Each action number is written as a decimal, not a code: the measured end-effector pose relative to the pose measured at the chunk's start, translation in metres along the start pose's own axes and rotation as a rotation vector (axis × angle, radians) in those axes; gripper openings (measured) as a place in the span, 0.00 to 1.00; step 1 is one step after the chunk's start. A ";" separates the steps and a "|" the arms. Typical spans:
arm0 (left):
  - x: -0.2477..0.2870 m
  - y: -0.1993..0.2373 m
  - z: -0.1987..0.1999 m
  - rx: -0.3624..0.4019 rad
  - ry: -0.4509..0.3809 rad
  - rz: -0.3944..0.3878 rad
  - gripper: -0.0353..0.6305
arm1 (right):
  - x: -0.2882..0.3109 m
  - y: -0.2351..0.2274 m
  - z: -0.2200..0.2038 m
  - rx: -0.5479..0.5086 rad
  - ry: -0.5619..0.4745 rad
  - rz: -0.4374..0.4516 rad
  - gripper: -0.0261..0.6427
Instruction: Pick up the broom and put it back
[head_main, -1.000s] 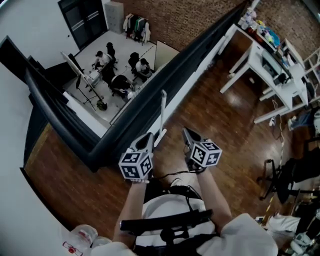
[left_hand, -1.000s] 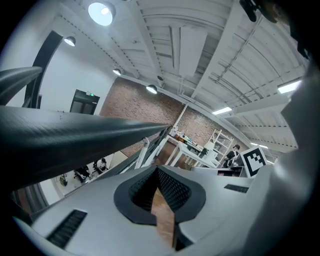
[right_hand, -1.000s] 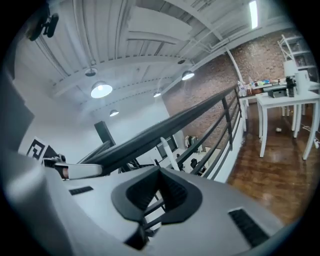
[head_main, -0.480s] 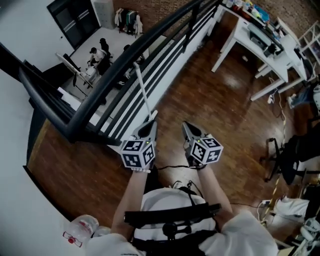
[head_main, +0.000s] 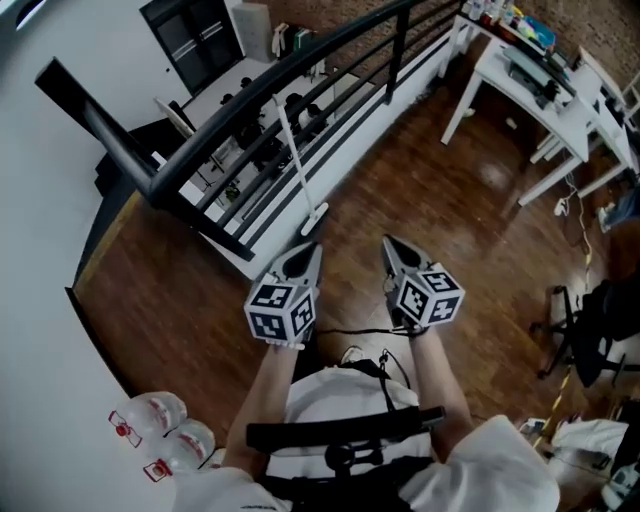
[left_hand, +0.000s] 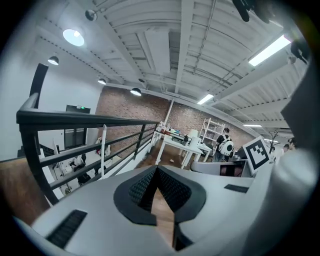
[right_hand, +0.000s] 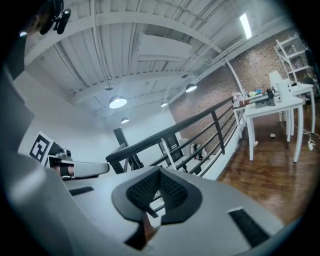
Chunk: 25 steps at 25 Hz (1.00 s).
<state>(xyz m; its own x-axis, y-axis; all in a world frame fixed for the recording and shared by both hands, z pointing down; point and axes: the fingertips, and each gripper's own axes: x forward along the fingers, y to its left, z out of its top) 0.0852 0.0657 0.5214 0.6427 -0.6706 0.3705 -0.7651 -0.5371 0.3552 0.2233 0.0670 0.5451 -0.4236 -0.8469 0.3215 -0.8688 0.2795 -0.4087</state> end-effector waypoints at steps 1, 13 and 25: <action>-0.009 -0.001 -0.003 -0.001 -0.003 0.010 0.03 | -0.004 0.008 -0.001 0.000 -0.002 0.011 0.06; -0.081 0.011 -0.022 0.024 0.015 -0.025 0.03 | -0.023 0.089 -0.020 -0.026 -0.022 -0.008 0.06; -0.135 0.057 -0.031 -0.001 0.024 -0.067 0.03 | -0.013 0.165 -0.053 -0.064 0.028 -0.056 0.06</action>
<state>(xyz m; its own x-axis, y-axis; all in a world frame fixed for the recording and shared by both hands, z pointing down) -0.0437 0.1411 0.5180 0.6933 -0.6208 0.3661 -0.7203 -0.5798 0.3809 0.0719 0.1482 0.5191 -0.3800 -0.8494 0.3663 -0.9057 0.2612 -0.3339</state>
